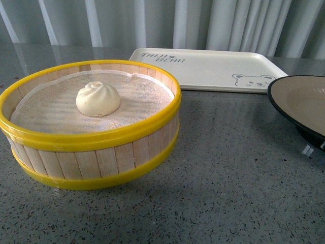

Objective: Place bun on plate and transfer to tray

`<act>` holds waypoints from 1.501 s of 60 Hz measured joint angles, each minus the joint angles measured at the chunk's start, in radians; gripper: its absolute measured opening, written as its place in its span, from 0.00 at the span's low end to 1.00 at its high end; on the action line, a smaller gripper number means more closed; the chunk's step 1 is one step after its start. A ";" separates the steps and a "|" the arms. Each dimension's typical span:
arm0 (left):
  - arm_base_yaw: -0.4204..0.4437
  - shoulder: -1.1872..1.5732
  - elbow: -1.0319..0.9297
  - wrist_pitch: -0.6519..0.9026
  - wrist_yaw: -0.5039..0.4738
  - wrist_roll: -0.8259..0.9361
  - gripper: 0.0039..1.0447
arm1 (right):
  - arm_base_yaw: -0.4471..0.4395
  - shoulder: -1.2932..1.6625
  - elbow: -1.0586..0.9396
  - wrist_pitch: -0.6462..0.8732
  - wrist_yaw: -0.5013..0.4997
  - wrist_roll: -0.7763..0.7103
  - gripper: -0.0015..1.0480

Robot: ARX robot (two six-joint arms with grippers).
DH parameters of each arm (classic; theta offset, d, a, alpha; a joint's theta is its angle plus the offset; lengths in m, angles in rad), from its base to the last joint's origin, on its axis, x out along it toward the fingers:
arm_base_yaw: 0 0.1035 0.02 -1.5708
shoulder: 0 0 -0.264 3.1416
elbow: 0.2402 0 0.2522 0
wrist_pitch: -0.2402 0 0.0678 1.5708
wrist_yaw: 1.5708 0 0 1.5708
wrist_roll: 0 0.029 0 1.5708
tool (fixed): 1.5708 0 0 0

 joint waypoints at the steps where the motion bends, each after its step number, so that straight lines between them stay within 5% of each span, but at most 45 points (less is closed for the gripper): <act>1: -0.003 0.016 0.012 0.005 0.007 0.006 0.94 | 0.000 0.000 0.000 0.000 0.000 0.000 0.92; 17: -0.113 0.348 0.290 0.003 0.126 0.090 0.94 | 0.000 0.000 0.000 0.000 0.000 0.000 0.92; 37: -0.190 0.529 0.369 -0.044 0.163 0.113 0.94 | 0.000 0.000 0.000 0.000 0.000 0.000 0.92; 90: -0.186 0.662 0.392 -0.087 0.109 0.182 0.94 | 0.000 0.000 0.000 0.000 0.000 0.000 0.92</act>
